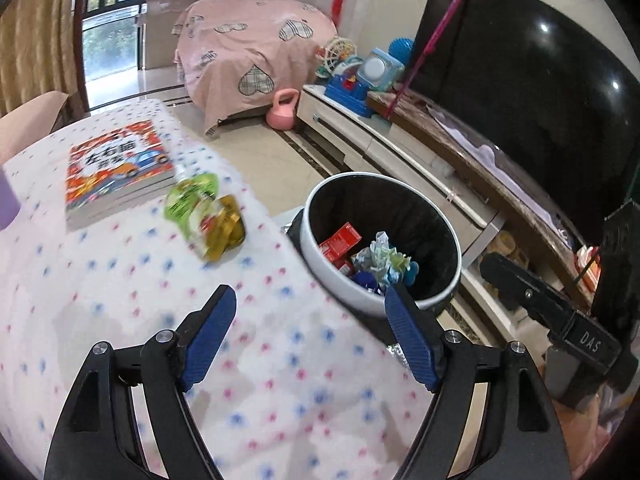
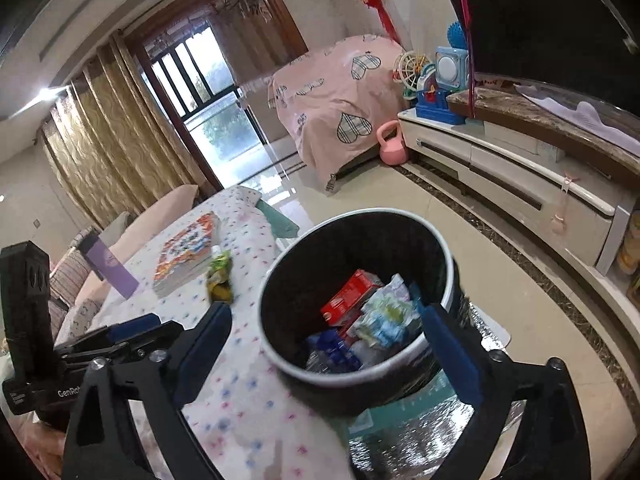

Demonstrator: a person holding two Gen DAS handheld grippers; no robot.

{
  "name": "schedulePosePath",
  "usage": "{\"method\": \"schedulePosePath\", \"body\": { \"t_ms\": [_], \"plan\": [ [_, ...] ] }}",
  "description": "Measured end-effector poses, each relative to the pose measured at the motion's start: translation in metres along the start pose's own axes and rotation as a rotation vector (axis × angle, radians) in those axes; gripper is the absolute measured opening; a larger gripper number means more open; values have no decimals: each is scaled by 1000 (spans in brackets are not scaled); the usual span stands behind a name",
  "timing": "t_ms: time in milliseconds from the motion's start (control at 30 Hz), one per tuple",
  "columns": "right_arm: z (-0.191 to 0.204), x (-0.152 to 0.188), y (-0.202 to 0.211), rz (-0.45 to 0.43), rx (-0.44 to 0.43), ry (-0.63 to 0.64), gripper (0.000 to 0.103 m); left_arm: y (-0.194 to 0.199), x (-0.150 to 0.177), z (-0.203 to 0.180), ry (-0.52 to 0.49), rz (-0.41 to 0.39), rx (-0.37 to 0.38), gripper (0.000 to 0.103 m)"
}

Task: Collect trash

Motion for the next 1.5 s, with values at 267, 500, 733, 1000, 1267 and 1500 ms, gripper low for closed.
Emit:
{"method": "schedulePosePath", "body": {
  "t_ms": [267, 500, 733, 1000, 1267, 1500],
  "plan": [
    [28, 36, 41, -33, 5, -3, 101, 58, 27, 17, 14, -84, -39, 82],
    [56, 41, 81, -124, 6, 35, 102, 112, 28, 24, -1, -206, -45, 86],
    [90, 24, 132, -316, 37, 167, 103, 162, 30, 28, -20, -376, -103, 103],
    [89, 57, 137, -340, 65, 200, 103, 168, 58, 27, -99, -420, -178, 103],
    [83, 71, 137, -338, 90, 204, 103, 172, 66, 32, -100, -427, -216, 103],
    [83, 75, 140, -359, 103, 217, 103, 174, 68, 32, -102, -430, -238, 103]
  ]
}}
Point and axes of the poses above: each gripper's, at about its wrist camera, not at the fingertips, and y roughly against the way its jaws point, z to its left, x to its underside, the point moved 6 cm from there along -y, roughly the way its jaws point, and after that the axes turned 14 degrees about -z, right-handed, at the moved point
